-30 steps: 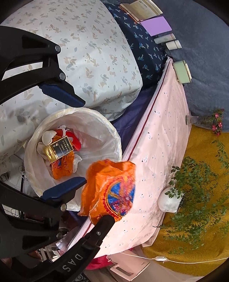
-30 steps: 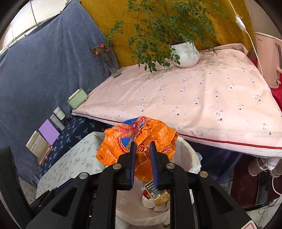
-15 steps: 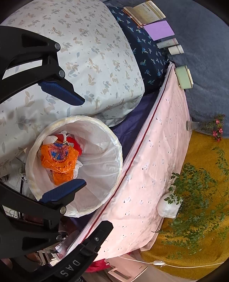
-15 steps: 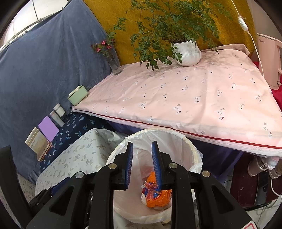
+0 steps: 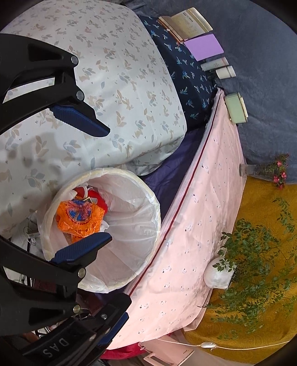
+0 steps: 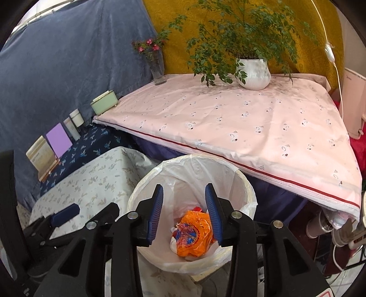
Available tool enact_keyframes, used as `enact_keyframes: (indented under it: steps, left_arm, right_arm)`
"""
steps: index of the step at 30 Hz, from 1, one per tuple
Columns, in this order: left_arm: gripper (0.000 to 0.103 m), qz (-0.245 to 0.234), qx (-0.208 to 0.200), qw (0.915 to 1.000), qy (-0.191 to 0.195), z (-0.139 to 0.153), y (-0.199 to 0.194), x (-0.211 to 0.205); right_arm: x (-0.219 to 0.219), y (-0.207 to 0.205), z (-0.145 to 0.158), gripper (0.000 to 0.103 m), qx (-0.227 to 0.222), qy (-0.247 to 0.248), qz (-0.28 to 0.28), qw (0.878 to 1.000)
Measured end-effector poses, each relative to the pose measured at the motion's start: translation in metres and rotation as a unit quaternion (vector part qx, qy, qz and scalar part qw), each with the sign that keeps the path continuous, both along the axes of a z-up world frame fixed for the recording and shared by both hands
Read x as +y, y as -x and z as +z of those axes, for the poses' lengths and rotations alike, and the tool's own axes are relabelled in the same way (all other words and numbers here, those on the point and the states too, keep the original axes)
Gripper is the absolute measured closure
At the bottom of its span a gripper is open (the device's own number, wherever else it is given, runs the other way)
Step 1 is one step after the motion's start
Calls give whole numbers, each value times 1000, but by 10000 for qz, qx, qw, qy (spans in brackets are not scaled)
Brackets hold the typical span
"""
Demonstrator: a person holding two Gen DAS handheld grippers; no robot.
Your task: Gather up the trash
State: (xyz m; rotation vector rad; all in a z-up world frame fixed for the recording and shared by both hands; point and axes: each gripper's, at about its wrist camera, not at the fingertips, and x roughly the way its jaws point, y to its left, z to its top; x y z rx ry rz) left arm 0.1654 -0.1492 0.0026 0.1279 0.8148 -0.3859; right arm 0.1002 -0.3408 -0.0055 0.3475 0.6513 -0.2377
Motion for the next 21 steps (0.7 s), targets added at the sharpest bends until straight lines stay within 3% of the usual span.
enact_keyframes:
  steps: [13, 21]
  left_arm:
    - [14, 167, -179, 9992, -322, -8, 15, 33]
    - [12, 259, -125, 9989, -378, -14, 26, 51]
  right_arm:
    - [33, 18, -5, 43, 335, 687, 312, 9966]
    - [43, 33, -13, 20, 524, 885, 316, 9942]
